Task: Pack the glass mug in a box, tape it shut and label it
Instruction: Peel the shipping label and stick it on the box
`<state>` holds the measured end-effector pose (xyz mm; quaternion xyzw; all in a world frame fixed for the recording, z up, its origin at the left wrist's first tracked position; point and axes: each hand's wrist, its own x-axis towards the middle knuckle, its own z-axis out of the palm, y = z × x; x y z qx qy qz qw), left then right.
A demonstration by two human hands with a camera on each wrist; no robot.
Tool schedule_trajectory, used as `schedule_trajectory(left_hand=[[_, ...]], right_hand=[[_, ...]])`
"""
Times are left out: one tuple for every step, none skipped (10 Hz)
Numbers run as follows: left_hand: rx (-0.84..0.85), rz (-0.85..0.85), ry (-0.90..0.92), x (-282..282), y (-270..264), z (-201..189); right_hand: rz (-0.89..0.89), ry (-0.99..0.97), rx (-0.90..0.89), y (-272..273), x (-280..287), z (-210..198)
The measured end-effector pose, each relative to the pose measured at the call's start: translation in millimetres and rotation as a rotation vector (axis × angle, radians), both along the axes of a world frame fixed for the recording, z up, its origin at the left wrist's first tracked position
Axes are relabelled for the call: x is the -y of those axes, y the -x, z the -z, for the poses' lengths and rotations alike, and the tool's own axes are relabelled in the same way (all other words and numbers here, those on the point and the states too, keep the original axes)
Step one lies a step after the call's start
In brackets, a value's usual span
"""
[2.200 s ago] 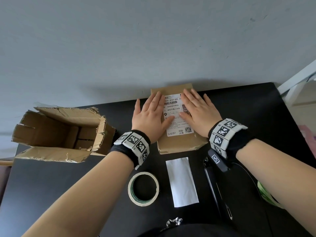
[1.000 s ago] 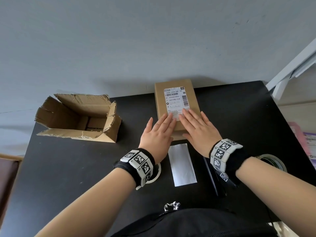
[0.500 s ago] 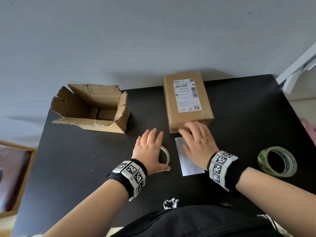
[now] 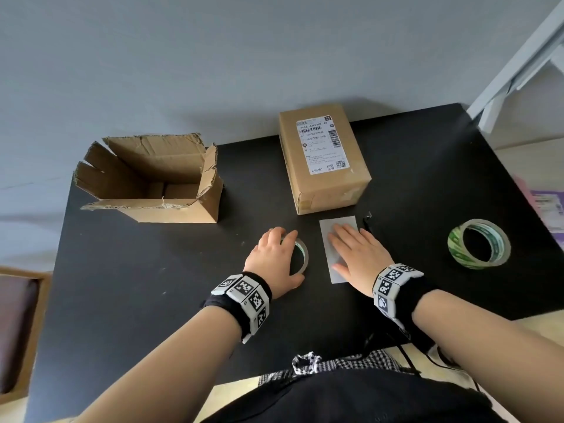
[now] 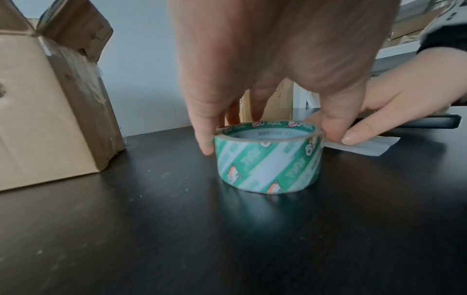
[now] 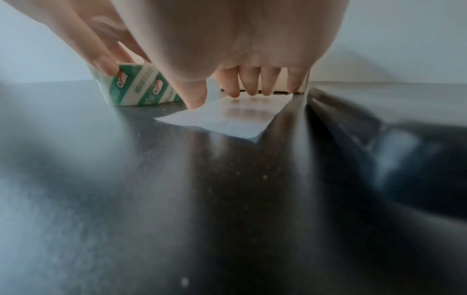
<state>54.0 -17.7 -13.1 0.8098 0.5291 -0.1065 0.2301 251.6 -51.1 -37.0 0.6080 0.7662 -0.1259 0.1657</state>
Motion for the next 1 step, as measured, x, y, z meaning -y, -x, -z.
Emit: schedule_trajectory(left_hand=[[0.017, 0.025, -0.036, -1.1, -0.6, -2.2]], right_hand=[[0.001, -0.025, -0.003, 3.5, -3.8, -11.2]])
